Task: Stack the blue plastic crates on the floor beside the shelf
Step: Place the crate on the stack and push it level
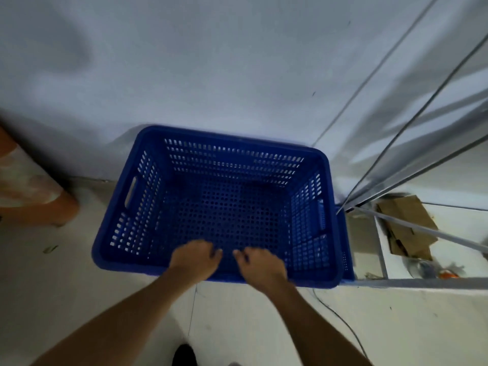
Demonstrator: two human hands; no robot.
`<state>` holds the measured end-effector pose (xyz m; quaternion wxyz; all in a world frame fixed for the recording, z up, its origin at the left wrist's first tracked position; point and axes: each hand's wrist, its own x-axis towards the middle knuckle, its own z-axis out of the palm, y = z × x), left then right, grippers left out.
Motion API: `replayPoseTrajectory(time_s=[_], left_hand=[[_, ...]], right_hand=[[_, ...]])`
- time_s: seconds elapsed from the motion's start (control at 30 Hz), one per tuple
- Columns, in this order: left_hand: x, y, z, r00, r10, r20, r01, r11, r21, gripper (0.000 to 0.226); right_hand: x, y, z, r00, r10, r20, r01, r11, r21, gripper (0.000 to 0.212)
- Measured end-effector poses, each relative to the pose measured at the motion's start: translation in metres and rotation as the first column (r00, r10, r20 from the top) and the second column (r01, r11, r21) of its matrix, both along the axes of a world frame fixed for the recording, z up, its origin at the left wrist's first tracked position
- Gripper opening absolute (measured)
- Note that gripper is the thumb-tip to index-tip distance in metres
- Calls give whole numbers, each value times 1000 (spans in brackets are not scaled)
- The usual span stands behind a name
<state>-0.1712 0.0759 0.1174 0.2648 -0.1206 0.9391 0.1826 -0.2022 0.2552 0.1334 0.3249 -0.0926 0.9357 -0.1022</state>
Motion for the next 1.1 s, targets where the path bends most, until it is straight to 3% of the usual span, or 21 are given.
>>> replayPoseTrajectory(time_s=[0.23,0.6,0.77,0.9,1.0,1.1], left_hand=[[27,15,-28,959,-281,-45,264,937,-227,38],[26,18,-42,940,-308,-146,251,916,-313,63],[24,20,-41,959,-148,-243,71,952,-297,55],[20,23,-45,958,-133,-253,50,949,-310,50],[26,25,-37,958,-182,-222,102,939,-329,50],[27,25,-36,959,-181,-219,109,946,-306,54]], right_hand=[[34,-22,-21,951,280,-129,-262,954,143,40],[38,-22,-28,965,117,-233,-104,992,65,42],[35,-24,-33,963,64,-264,-54,998,43,48],[37,-27,-43,878,-40,-477,53,999,13,55],[43,-26,-38,946,53,-320,-13,992,126,49],[42,-28,-33,945,97,-311,-48,985,163,42]])
